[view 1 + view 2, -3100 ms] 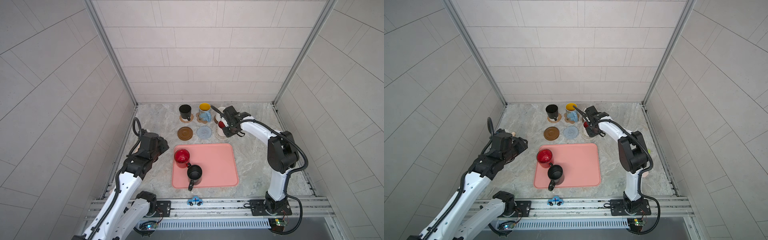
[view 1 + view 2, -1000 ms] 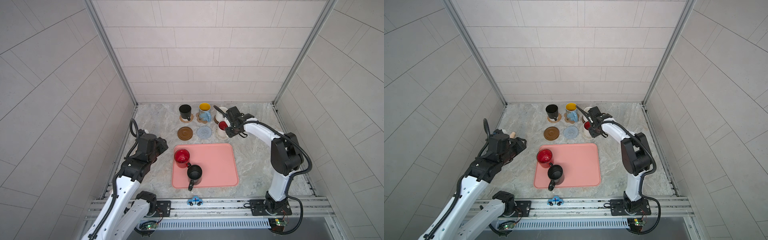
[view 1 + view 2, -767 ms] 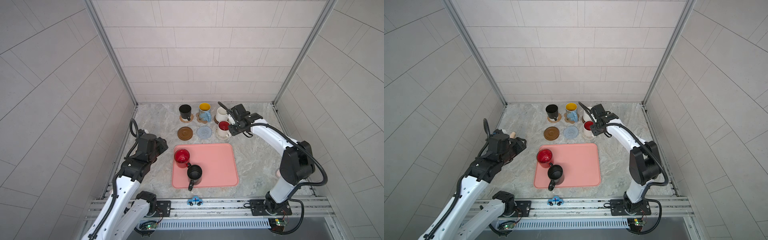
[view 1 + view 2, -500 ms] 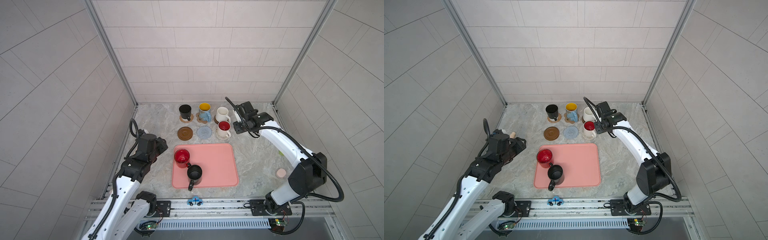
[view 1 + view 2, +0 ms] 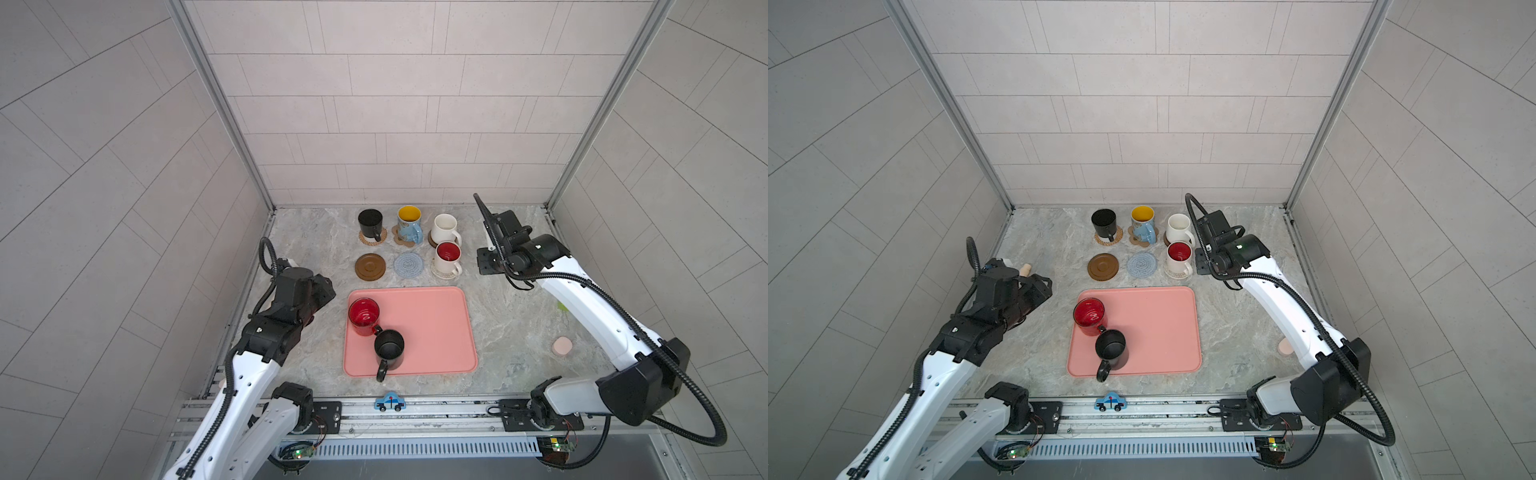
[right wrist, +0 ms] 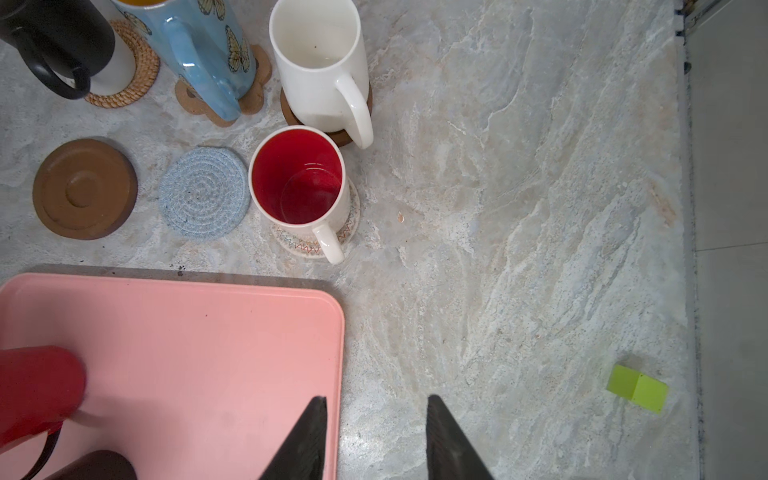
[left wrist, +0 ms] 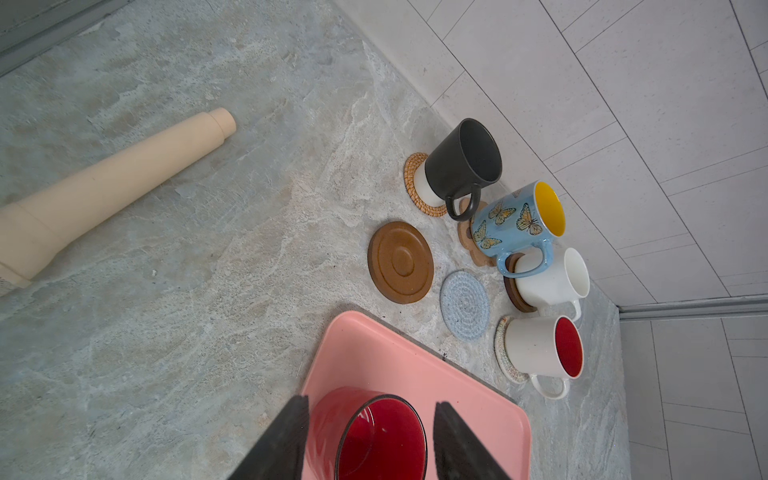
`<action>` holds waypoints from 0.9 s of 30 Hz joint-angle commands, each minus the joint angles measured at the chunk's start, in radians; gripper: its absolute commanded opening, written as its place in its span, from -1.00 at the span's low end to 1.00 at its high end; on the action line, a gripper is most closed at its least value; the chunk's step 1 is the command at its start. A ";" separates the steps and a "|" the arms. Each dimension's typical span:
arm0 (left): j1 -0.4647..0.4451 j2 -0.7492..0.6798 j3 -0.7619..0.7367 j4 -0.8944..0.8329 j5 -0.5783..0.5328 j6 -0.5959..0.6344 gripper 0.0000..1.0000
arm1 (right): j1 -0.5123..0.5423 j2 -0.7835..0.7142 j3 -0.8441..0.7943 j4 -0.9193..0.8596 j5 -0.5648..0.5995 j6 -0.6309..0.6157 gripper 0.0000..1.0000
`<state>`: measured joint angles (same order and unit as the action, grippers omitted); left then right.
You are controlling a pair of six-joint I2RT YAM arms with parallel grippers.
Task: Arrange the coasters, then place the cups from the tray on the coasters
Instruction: 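Move the right gripper back over the black mug on the tray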
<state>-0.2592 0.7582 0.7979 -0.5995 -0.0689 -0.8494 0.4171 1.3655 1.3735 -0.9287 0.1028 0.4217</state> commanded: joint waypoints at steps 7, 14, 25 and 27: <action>0.006 -0.002 -0.005 0.004 -0.028 -0.014 0.10 | 0.252 -0.017 -0.026 -0.046 0.113 0.301 -0.07; 0.006 -0.008 -0.005 -0.002 -0.038 -0.007 0.10 | 0.478 0.055 -0.009 -0.088 0.153 0.474 0.01; 0.011 -0.031 -0.003 -0.027 -0.091 0.000 0.10 | 0.770 0.229 0.083 -0.090 0.104 0.650 0.29; 0.022 -0.040 -0.005 -0.048 -0.087 -0.003 0.10 | 0.801 0.267 0.099 -0.092 0.084 0.659 0.34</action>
<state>-0.2531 0.7399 0.7979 -0.6048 -0.1188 -0.8486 1.1889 1.5993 1.4429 -0.9852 0.1970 1.0191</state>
